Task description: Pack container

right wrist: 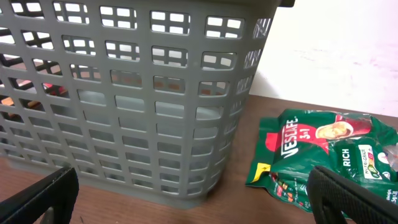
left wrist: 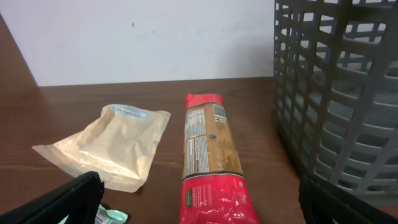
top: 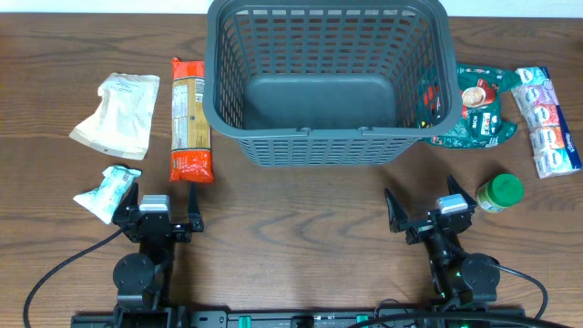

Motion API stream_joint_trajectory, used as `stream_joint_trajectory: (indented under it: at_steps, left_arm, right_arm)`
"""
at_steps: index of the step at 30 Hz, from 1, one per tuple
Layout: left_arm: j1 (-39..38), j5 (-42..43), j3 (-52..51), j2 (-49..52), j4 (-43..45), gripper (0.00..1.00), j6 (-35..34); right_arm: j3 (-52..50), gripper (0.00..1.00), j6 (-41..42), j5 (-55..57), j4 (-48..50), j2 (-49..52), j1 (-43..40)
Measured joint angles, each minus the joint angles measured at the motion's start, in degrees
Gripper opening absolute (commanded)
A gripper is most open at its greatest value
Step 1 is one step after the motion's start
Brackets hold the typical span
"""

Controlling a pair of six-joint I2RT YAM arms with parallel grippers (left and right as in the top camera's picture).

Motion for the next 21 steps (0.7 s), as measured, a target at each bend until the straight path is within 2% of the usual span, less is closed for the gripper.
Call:
stream_joint_trajectory:
  at_steps: [13,17,21]
  left_arm:
    - [0.0,-0.04,0.72,0.72,-0.61,0.98,-2.67]
    - [0.02,-0.28,5.55,7.15,-1.9,0.98,-3.48]
    - [0.02,-0.7,17.03,20.15,-3.82,0.98,-3.69]
  right_arm:
    - [0.0,0.99,0.0,0.0,0.0,0.0,0.0]
    - [0.0,0.99,0.0,0.0,-0.02,0.0,0.02]
    - [0.0,0.99,0.0,0.0,-0.04,0.0,0.02]
